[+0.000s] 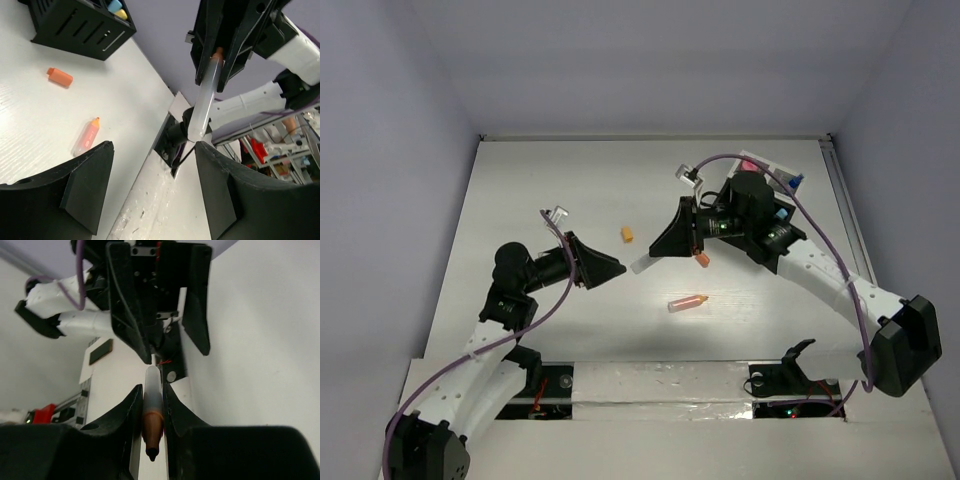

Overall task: Sort the stationery into containers
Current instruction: Pick up the pen from the center of the board.

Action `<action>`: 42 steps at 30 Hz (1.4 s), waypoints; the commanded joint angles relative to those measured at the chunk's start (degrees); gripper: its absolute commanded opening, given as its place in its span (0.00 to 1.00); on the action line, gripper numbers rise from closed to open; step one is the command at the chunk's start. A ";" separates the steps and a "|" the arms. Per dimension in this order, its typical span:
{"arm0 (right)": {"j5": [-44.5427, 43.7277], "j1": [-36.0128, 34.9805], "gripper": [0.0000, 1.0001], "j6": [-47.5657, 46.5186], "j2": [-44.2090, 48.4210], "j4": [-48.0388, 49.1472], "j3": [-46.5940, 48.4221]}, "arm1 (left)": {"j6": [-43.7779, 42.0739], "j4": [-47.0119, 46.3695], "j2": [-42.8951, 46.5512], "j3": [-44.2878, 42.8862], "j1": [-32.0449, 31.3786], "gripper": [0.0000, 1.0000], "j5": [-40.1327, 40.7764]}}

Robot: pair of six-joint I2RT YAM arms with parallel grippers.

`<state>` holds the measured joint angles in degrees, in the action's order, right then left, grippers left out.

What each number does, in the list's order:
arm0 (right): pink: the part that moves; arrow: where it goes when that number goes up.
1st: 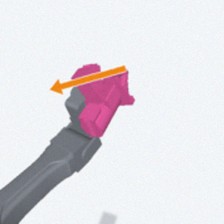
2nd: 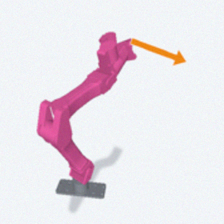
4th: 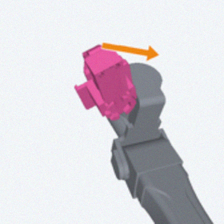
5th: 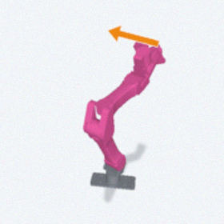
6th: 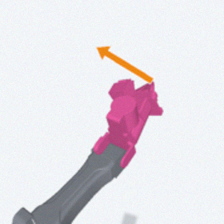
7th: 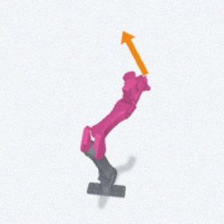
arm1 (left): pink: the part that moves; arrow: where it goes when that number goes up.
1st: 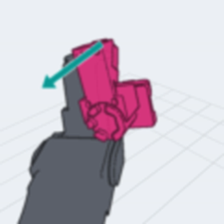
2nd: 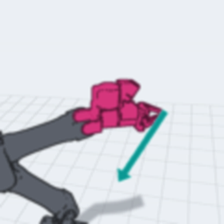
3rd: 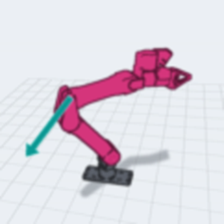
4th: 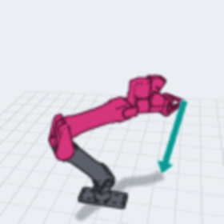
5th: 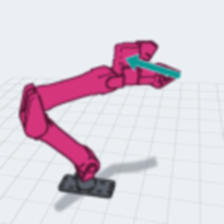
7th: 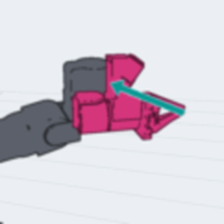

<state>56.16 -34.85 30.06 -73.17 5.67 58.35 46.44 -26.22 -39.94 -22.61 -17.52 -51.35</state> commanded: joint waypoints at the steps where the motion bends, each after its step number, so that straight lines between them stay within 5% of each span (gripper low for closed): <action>1: 9.92 0.05 0.00 2.70 -1.01 5.56 -0.60 | -1.53 -5.24 0.13 -1.12 0.03 0.64 -5.77; 10: 10.46 -1.18 0.00 5.27 -4.44 10.59 -0.60 | 3.22 -12.63 -1.10 0.64 0.03 0.59 -10.26; 28: 9.14 -5.75 0.00 7.03 -15.51 13.84 7.13 | -2.75 -3.84 -3.39 -1.56 -1.64 0.49 -8.85; 37: 9.14 -8.47 0.00 4.66 -19.12 11.03 10.56 | -3.28 -3.14 -3.12 -1.56 -2.17 0.32 -8.41; 42: 8.18 -8.48 0.00 4.65 -19.56 11.03 10.73 | -4.68 -1.57 -3.12 -1.73 -2.17 0.08 -7.71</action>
<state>64.31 -42.78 35.53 -93.10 15.64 66.17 43.83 -27.11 -43.62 -22.22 -19.53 -59.57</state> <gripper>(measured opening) 0.234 0.128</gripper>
